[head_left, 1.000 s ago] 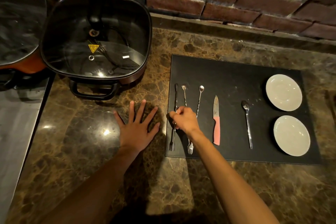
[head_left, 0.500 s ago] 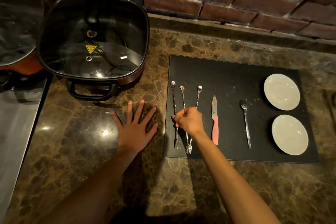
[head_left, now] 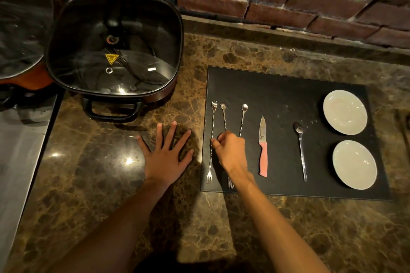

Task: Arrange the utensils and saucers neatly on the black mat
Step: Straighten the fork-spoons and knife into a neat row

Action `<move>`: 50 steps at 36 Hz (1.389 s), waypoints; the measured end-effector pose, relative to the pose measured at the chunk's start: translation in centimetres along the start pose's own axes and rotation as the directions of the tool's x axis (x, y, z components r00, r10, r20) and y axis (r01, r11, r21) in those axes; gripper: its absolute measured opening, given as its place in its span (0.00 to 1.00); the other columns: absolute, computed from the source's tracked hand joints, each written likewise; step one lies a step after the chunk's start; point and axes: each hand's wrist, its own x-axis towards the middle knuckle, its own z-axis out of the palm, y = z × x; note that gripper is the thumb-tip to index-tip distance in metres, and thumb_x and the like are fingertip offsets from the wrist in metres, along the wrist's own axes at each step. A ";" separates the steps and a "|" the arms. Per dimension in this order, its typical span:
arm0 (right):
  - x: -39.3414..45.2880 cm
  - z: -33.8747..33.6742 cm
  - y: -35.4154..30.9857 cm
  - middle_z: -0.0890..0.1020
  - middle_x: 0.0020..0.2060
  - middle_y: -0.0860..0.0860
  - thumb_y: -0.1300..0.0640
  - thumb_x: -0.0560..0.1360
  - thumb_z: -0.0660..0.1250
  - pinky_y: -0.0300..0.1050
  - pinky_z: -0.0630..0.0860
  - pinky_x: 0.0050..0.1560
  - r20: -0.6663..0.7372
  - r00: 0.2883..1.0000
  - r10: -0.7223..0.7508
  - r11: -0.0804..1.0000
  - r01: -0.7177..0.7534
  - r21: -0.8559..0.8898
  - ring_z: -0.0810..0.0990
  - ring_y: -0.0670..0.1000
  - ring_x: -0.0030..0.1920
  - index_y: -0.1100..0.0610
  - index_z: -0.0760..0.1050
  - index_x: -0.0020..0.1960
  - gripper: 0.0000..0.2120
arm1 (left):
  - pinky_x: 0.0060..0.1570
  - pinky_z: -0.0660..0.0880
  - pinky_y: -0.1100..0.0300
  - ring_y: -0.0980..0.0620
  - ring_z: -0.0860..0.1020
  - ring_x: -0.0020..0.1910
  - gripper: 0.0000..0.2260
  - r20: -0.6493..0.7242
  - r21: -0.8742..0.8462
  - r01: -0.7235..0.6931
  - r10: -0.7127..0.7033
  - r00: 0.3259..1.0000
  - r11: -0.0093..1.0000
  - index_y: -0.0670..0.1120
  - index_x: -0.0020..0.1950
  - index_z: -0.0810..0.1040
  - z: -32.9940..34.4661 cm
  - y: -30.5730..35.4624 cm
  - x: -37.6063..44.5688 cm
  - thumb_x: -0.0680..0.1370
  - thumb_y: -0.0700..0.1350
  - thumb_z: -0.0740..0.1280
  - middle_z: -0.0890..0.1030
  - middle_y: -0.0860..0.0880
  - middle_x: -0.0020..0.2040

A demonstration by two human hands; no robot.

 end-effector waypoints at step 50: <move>1.4 -3.2 1.5 0.85 0.35 0.58 0.54 0.71 0.71 0.54 0.83 0.44 0.072 0.972 0.223 0.965 -0.230 0.125 0.85 0.57 0.39 0.64 0.81 0.38 0.12 | 0.71 0.46 0.21 0.40 0.50 0.84 0.27 -0.005 0.030 0.003 -0.002 1.000 1.000 0.68 0.81 0.51 0.3 -0.2 0.1 0.82 0.69 0.43 0.53 0.52 0.85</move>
